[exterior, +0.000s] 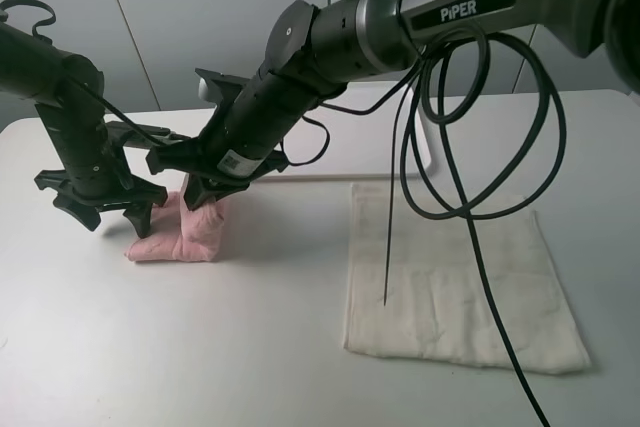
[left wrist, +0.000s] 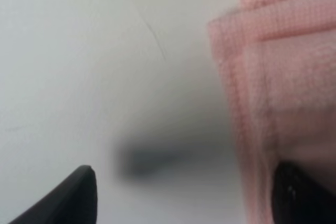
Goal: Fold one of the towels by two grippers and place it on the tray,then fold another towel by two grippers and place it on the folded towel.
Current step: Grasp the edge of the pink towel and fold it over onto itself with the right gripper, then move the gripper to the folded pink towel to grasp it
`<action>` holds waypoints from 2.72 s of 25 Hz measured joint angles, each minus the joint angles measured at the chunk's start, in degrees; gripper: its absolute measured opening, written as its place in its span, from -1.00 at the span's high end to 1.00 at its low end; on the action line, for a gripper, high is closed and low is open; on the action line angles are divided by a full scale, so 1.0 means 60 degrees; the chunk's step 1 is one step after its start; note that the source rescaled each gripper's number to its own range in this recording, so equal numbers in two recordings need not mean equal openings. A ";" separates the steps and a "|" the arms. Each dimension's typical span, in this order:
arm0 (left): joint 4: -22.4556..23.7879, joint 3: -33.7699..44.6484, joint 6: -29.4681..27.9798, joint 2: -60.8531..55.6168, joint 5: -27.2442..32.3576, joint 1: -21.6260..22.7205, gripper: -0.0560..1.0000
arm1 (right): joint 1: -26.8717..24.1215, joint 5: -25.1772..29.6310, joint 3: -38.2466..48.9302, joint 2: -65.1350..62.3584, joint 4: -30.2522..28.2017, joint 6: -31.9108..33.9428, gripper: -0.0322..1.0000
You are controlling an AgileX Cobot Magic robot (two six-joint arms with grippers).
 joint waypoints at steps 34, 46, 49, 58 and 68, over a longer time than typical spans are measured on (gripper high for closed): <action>-0.0234 -0.0908 0.1333 -0.1354 0.1021 0.0645 -0.76 | 0.0023 -0.0316 0.0000 0.1172 0.4122 -0.2683 0.85; -0.0662 -0.0951 0.1951 -0.1669 0.1244 0.0870 -0.76 | 0.0534 -0.1016 0.0000 0.1172 0.6486 -0.3292 -0.07; -0.0662 -0.0951 0.2010 -0.1669 0.1244 0.0891 -0.76 | 0.0755 -0.1041 0.0000 0.1172 0.7107 -0.3845 -0.27; -0.1374 -0.0951 0.2228 -0.1669 0.1333 0.1534 -0.76 | -0.0043 -0.0348 0.0000 0.1172 0.6427 -0.3742 -0.48; -0.1858 -0.0951 0.2704 -0.1669 0.1369 0.1545 -0.76 | -0.0912 -0.0734 0.0000 0.1172 0.3581 -0.1639 -0.49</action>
